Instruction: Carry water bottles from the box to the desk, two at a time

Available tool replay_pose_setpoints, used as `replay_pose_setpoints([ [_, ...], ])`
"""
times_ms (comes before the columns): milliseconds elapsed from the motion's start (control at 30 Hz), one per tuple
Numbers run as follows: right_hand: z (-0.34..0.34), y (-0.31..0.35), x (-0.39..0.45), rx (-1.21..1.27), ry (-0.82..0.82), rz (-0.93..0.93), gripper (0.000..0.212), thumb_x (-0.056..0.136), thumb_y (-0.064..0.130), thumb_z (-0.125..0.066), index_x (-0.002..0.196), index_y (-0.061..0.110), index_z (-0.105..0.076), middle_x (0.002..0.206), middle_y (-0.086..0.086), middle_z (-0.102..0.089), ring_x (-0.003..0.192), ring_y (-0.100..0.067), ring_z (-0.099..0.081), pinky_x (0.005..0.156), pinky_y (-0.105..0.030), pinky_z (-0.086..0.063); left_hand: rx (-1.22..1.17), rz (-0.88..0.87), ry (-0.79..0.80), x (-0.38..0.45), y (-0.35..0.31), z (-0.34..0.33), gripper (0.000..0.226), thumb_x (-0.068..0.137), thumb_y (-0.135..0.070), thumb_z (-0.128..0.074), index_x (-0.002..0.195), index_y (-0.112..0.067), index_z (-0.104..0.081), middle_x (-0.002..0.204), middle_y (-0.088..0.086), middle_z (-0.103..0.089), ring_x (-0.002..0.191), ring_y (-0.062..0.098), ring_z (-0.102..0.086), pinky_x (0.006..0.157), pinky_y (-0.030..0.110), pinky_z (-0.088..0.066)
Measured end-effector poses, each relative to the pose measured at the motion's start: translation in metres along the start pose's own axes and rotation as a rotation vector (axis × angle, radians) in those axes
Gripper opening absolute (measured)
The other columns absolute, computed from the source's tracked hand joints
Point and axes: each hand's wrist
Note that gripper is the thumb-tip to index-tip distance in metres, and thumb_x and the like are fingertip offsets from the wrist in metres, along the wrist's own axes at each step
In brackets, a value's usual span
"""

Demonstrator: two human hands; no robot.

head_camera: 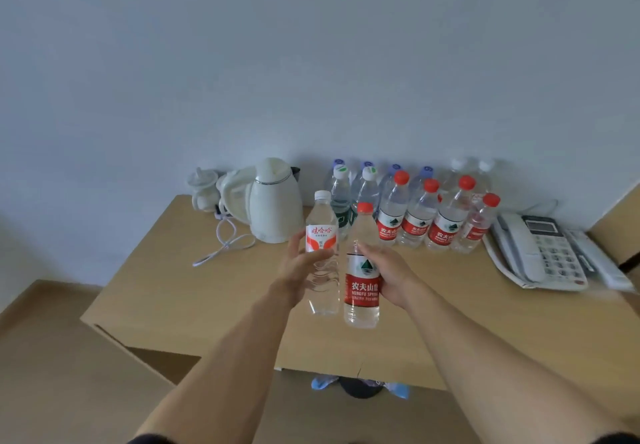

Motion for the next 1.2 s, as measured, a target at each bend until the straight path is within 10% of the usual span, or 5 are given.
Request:
replay_pose_setpoints([
  [233, 0.033, 0.012, 0.011, 0.065, -0.084, 0.021, 0.041, 0.086, 0.027, -0.074, 0.121, 0.006, -0.066, 0.113, -0.017, -0.073, 0.1, -0.032, -0.072, 0.079, -0.042, -0.058, 0.087, 0.044, 0.051, 0.027, -0.002, -0.025, 0.072, 0.059, -0.011, -0.085, 0.126, -0.007, -0.058, 0.12, 0.027, -0.064, 0.095, 0.038, -0.068, 0.089, 0.069, -0.052],
  [467, 0.044, 0.015, 0.03, -0.159, -0.166, 0.108, 0.049, 0.073, 0.033, -0.087, 0.116, 0.032, -0.064, 0.104, 0.014, -0.075, 0.097, -0.005, -0.071, 0.072, -0.022, -0.052, 0.253, -0.054, 0.009, 0.048, 0.004, -0.02, 0.075, 0.052, -0.012, -0.088, 0.121, -0.012, -0.059, 0.112, 0.016, -0.069, 0.105, 0.038, -0.067, 0.09, 0.054, -0.054],
  [800, 0.038, 0.023, 0.048, -0.444, -0.241, 0.206, 0.057, 0.073, 0.03, -0.088, 0.121, 0.033, -0.058, 0.123, 0.007, -0.064, 0.112, -0.011, -0.06, 0.095, -0.036, -0.051, 0.468, -0.125, -0.058, 0.073, 0.001, -0.002, 0.07, 0.055, -0.006, -0.093, 0.112, -0.031, -0.06, 0.104, -0.007, -0.072, 0.096, 0.01, -0.068, 0.078, 0.026, -0.05],
  [1200, 0.04, 0.028, 0.05, -0.665, -0.327, 0.209, 0.06, 0.072, 0.028, -0.089, 0.124, 0.026, -0.06, 0.115, 0.011, -0.064, 0.109, -0.011, -0.059, 0.093, -0.033, -0.048, 0.693, -0.261, -0.021, 0.084, -0.005, -0.007, 0.07, 0.056, -0.024, -0.092, 0.115, -0.027, -0.056, 0.105, -0.01, -0.066, 0.099, 0.019, -0.063, 0.088, 0.043, -0.054],
])
Point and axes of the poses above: each hand's wrist, its own x-axis towards the middle knuckle, its own z-axis out of the back of the hand, y = z × x
